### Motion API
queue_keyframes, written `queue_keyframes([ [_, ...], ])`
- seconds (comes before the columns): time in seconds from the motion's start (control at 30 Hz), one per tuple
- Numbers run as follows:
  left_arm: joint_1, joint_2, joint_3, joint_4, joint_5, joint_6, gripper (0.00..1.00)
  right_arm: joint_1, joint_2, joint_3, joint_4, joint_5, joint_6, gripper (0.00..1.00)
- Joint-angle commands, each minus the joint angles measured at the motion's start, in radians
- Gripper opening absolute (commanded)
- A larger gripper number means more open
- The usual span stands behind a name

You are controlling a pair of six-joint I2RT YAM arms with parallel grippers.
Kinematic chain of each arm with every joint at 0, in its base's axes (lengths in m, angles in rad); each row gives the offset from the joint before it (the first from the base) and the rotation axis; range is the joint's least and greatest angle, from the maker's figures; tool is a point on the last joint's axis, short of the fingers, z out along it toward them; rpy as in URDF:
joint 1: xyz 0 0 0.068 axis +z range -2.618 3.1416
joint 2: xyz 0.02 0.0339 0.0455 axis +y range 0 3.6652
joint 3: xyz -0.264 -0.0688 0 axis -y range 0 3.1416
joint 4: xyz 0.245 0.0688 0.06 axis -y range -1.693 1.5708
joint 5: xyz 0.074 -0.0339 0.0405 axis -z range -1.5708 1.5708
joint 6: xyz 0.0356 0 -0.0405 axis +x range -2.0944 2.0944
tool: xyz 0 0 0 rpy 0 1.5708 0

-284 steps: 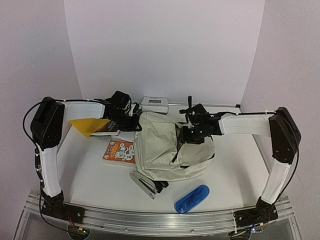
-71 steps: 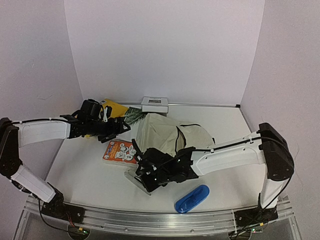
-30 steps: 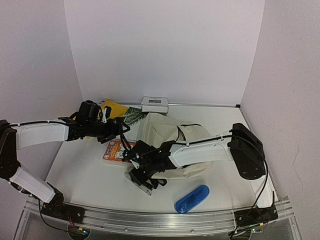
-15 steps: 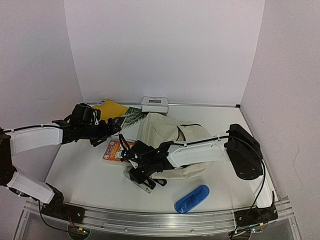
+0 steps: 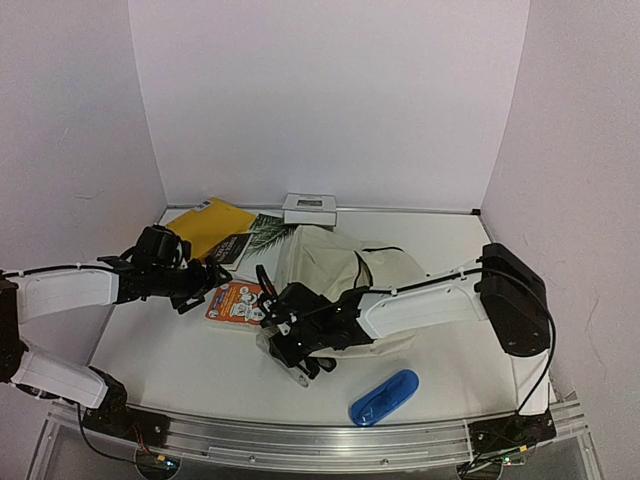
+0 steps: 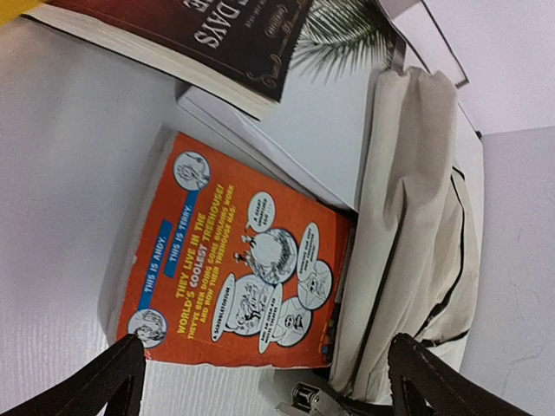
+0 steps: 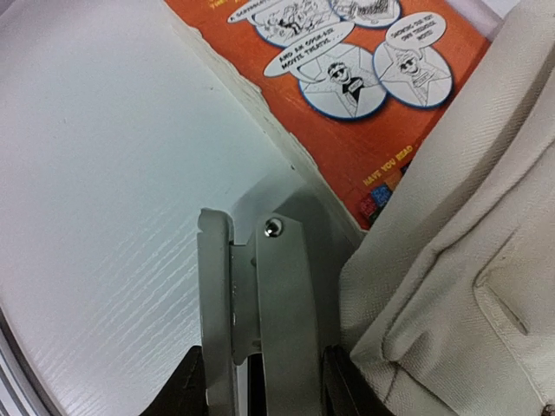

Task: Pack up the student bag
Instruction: Pick up the stationery from the center of the board, then place the stationery in the student bag.

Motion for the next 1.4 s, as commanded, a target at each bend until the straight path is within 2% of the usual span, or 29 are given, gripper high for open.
queue_keyframes([
  [0.0, -0.002, -0.021, -0.050, 0.135, 0.228, 0.016, 0.95, -0.006, -0.123, -0.045, 0.191, 0.056, 0.027, 0.00],
  [0.07, -0.031, 0.010, -0.061, 0.210, 0.329, 0.021, 0.94, -0.006, -0.134, -0.066, 0.222, 0.064, 0.028, 0.00],
  [0.17, -0.075, 0.077, -0.036, 0.206, 0.357, 0.028, 0.94, -0.005, -0.146, -0.086, 0.264, 0.067, 0.032, 0.00],
  [0.3, -0.106, 0.165, -0.030, 0.282, 0.416, -0.011, 0.91, -0.006, -0.149, -0.092, 0.277, 0.072, 0.032, 0.00],
  [0.43, -0.133, 0.205, -0.017, 0.296, 0.421, -0.027, 0.90, -0.005, -0.155, -0.098, 0.287, 0.077, 0.040, 0.00],
  [0.63, -0.157, 0.282, -0.025, 0.407, 0.467, -0.094, 0.84, -0.005, -0.184, -0.125, 0.325, 0.080, 0.056, 0.00],
  [0.77, -0.161, 0.316, -0.030, 0.498, 0.492, -0.146, 0.72, -0.006, -0.205, -0.141, 0.344, 0.086, 0.058, 0.00],
  [0.93, -0.167, 0.336, -0.026, 0.546, 0.511, -0.174, 0.62, -0.006, -0.207, -0.148, 0.357, 0.087, 0.060, 0.00],
  [1.07, -0.170, 0.352, -0.031, 0.583, 0.530, -0.197, 0.48, -0.005, -0.197, -0.146, 0.360, 0.090, 0.072, 0.00],
  [1.3, -0.171, 0.322, -0.047, 0.589, 0.522, -0.205, 0.10, -0.005, -0.208, -0.159, 0.363, 0.125, 0.080, 0.00],
  [1.33, -0.171, 0.308, -0.042, 0.576, 0.523, -0.198, 0.01, -0.006, -0.217, -0.161, 0.363, 0.131, 0.078, 0.04],
  [1.37, -0.171, 0.304, -0.033, 0.566, 0.524, -0.191, 0.00, -0.006, -0.223, -0.162, 0.362, 0.136, 0.077, 0.11],
])
